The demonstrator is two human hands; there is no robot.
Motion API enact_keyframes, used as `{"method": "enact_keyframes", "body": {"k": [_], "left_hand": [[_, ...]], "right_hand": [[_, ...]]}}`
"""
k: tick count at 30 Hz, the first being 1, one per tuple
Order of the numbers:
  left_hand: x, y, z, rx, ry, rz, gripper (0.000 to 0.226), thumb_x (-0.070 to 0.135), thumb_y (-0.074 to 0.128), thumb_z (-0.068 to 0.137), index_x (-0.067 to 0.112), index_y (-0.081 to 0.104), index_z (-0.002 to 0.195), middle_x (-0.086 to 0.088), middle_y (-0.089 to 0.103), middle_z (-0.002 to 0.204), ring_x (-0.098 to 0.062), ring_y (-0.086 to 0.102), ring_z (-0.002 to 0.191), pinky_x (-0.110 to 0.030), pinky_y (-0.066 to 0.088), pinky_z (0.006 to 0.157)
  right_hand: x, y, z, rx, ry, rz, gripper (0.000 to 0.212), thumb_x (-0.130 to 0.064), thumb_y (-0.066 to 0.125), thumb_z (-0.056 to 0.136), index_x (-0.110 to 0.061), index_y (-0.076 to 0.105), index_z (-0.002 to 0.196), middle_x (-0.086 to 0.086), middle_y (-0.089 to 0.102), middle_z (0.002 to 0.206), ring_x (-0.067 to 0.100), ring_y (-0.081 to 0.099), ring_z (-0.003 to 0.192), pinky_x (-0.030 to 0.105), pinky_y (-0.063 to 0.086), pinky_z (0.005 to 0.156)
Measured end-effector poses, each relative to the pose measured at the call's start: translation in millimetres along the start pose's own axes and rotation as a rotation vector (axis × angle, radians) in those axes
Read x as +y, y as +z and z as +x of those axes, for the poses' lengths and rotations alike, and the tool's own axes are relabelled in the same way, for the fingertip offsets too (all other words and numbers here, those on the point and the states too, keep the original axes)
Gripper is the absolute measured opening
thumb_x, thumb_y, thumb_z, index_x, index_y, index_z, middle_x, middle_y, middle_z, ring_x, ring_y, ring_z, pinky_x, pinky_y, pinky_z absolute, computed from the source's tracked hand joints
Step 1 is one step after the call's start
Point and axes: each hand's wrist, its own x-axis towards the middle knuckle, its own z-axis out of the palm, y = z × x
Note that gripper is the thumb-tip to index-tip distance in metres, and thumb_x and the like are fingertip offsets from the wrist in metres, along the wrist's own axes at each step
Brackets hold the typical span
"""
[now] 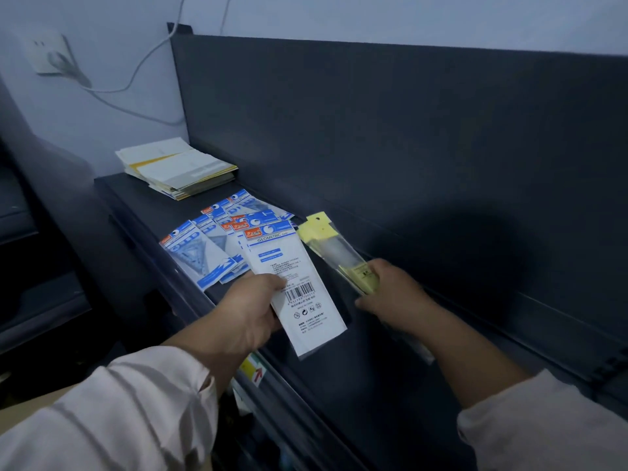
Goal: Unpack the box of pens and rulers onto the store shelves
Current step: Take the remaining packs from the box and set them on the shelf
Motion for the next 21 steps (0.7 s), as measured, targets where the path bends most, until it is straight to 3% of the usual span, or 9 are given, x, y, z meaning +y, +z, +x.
{"method": "enact_keyframes", "body": {"k": [3,6,9,12,16,21], "left_hand": [[-0.9,5.5,3.2,-0.006,0.004,0.015,0.031,-0.002,0.041,0.094,0.012,0.055,0.118,-0.014,0.069,0.107,-0.029,0.067,0.092,-0.046,0.054,0.072],[-2.5,10.4,5.8,-0.031,-0.007,0.022,0.031,-0.002,0.042,0.093,0.011,0.056,0.119,-0.014,0.071,0.104,-0.030,0.069,0.091,-0.046,0.055,0.072],[-2.1,13.7,9.2,-0.059,-0.014,0.027,0.032,-0.004,0.043,0.093,0.009,0.057,0.118,-0.014,0.072,0.102,-0.029,0.070,0.086,-0.043,0.056,0.062],[0.2,17.8,10.8,-0.077,-0.022,0.048,0.031,-0.003,0.043,0.093,0.010,0.056,0.119,-0.014,0.071,0.103,-0.029,0.071,0.085,-0.041,0.055,0.060],[2.3,21.7,12.3,-0.095,-0.038,0.061,0.032,-0.002,0.043,0.093,0.010,0.055,0.120,-0.015,0.070,0.107,-0.032,0.069,0.092,-0.045,0.054,0.066],[4.9,24.6,14.3,-0.096,-0.032,0.078,0.031,-0.002,0.043,0.093,0.010,0.056,0.119,-0.016,0.070,0.106,-0.032,0.068,0.091,-0.044,0.053,0.066]], "right_hand": [[19.7,2.3,1.4,0.024,0.009,-0.152,0.045,-0.027,0.073,0.076,-0.021,0.049,0.114,0.000,0.059,0.108,0.022,0.059,0.094,0.032,0.050,0.079],[35.8,11.2,4.7,0.002,0.003,-0.236,0.064,-0.039,0.074,0.075,-0.021,0.045,0.130,0.004,0.051,0.127,0.025,0.052,0.114,0.031,0.044,0.090],[47.2,23.4,4.0,-0.078,0.032,-0.346,0.069,-0.054,0.057,0.085,-0.027,0.032,0.143,0.002,0.035,0.146,0.027,0.036,0.130,0.040,0.034,0.103],[54.7,32.3,0.0,-0.159,0.039,-0.425,0.067,-0.057,0.037,0.093,-0.029,0.016,0.150,-0.001,0.013,0.159,0.026,0.014,0.143,0.048,0.017,0.111],[58.7,37.3,-4.6,-0.190,0.009,-0.433,0.075,-0.063,0.029,0.093,-0.029,-0.002,0.152,-0.003,-0.010,0.161,0.022,-0.010,0.147,0.050,-0.002,0.116],[59.4,48.7,-8.1,-0.217,0.011,-0.458,0.080,-0.069,0.024,0.090,-0.031,-0.010,0.151,-0.003,-0.018,0.159,0.022,-0.018,0.146,0.052,-0.007,0.116]]}}
